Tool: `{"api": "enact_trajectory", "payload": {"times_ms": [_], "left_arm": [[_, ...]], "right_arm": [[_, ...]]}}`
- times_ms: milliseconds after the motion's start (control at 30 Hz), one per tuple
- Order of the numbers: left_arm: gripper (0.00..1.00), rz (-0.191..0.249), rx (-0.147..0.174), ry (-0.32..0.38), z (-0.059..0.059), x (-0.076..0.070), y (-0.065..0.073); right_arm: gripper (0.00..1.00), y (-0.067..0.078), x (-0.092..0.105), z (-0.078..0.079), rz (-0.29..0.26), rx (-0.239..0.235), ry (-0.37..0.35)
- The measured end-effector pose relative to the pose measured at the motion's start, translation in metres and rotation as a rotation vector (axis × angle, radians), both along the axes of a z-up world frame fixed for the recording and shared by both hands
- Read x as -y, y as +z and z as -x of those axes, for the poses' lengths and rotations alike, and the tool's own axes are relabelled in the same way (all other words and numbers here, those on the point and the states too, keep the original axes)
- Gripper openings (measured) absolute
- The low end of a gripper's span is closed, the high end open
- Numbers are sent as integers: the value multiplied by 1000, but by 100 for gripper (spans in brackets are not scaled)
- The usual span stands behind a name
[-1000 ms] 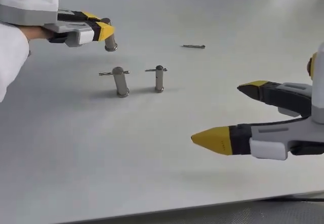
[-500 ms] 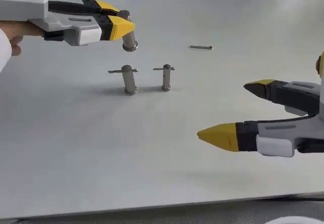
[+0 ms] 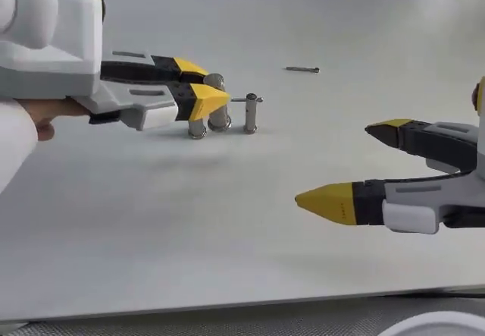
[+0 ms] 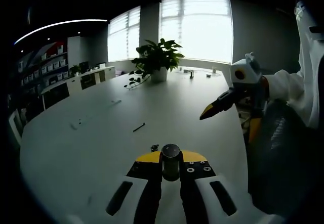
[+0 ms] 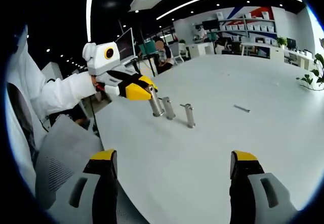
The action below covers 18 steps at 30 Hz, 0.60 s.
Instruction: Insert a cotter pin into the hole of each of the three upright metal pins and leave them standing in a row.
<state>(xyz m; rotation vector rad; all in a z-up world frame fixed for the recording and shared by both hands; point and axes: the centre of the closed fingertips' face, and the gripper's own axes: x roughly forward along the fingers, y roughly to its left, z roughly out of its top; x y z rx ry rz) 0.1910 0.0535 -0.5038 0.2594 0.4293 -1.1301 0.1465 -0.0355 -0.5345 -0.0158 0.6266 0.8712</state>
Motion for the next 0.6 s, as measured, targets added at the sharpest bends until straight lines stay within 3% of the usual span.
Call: {"api": "enact_trajectory", "payload": {"times_ms": [67,167,267,433,533,600], "left_arm": [[10,-31,-2,-11,3,3,-11],[10,-25,-36,-18,3,3,-24],[10,-37,-40,-27,5,8,-34],[10,-26,-53,-30,5,17,-41],[10,-36,-34,-39,5,22,-45],[10,-33,-41,-38,5,25,-48]], "right_arm": [[91,-1,0,1,5,-2,0],[91,-2,1,2,9,-8,1],[91,-3,3,3,15,-13,2],[90,-4,4,3,23,-17,2],[90,-5,3,2,25,-18,-2],[90,-6,3,1,27,-23,-5]]}}
